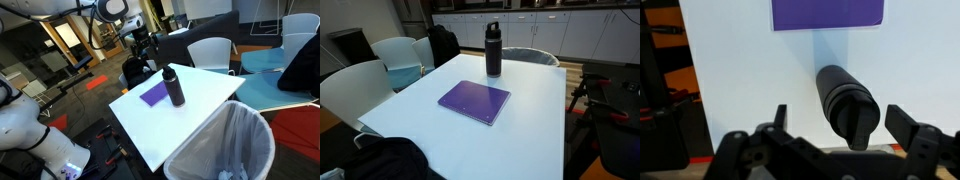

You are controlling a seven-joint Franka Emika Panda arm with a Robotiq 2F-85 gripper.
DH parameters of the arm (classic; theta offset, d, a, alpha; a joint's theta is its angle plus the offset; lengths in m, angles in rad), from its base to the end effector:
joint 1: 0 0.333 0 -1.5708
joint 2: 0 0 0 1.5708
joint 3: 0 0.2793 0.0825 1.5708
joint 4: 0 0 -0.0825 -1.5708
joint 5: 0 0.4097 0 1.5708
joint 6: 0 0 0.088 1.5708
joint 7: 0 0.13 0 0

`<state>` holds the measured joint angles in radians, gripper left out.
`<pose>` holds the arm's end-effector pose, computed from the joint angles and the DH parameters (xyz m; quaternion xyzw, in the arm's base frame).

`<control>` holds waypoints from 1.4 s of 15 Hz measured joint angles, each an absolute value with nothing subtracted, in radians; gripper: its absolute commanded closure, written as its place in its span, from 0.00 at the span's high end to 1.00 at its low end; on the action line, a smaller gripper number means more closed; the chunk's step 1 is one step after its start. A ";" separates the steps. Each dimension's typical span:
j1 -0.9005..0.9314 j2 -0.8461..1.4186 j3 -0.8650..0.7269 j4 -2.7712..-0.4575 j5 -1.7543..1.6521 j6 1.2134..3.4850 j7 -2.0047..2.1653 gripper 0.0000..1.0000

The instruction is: Remove the lid from the bottle, then move the bottle forward, then put the lid on the bottle

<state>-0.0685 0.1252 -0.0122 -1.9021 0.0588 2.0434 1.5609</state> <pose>0.6094 -0.0447 0.3648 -0.6717 0.7403 0.0113 0.0243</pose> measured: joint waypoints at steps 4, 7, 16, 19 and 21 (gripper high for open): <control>-0.069 0.127 -0.032 -1.903 0.091 2.127 1.557 1.00; -0.068 0.133 -0.040 -1.905 0.078 2.158 1.556 1.00; -0.053 0.208 -0.049 -1.906 -0.007 2.216 1.556 1.00; -0.047 0.240 -0.058 -1.907 -0.034 2.238 1.557 1.00; -0.042 0.258 -0.068 -1.907 -0.038 2.251 1.557 1.00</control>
